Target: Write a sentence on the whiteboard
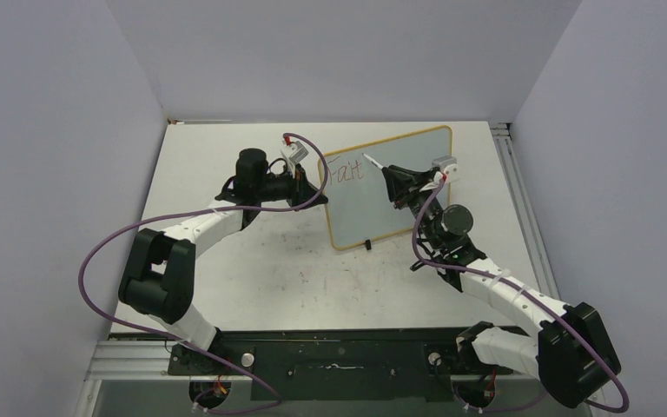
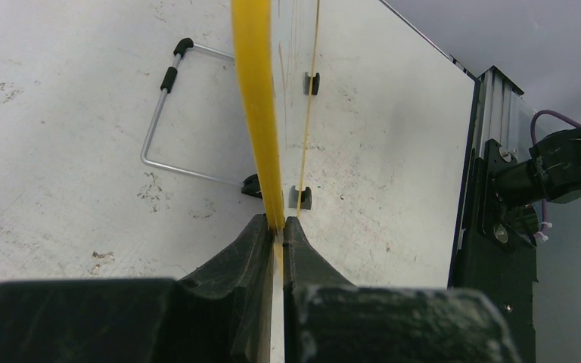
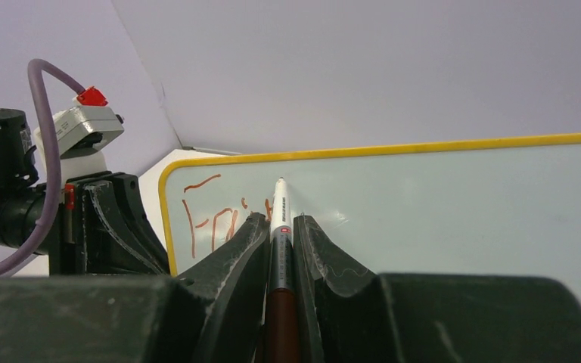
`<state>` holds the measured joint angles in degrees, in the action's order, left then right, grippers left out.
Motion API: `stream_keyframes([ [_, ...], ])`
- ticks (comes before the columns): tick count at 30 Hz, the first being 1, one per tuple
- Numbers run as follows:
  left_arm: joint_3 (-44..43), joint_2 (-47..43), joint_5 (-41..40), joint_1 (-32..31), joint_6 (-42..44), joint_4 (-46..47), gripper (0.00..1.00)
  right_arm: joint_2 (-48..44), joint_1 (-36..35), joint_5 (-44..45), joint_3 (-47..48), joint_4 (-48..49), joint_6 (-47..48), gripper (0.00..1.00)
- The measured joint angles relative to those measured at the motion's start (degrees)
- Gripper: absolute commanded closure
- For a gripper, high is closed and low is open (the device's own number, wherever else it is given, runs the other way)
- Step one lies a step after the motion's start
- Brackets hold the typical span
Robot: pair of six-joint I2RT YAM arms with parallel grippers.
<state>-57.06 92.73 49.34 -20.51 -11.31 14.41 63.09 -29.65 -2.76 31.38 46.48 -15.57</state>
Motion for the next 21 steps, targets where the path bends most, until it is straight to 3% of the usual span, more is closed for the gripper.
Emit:
stream_keyframes([
  [12,0.0,0.0,-0.02,0.0,0.0,-0.04,1.0,2.05,0.04,0.44,-0.02,1.01,0.37,0.95],
  [21,0.0,0.0,-0.02,0.0,0.0,-0.04,1.0,-1.38,0.04,0.87,-5.88,-0.39,-0.66,0.95],
])
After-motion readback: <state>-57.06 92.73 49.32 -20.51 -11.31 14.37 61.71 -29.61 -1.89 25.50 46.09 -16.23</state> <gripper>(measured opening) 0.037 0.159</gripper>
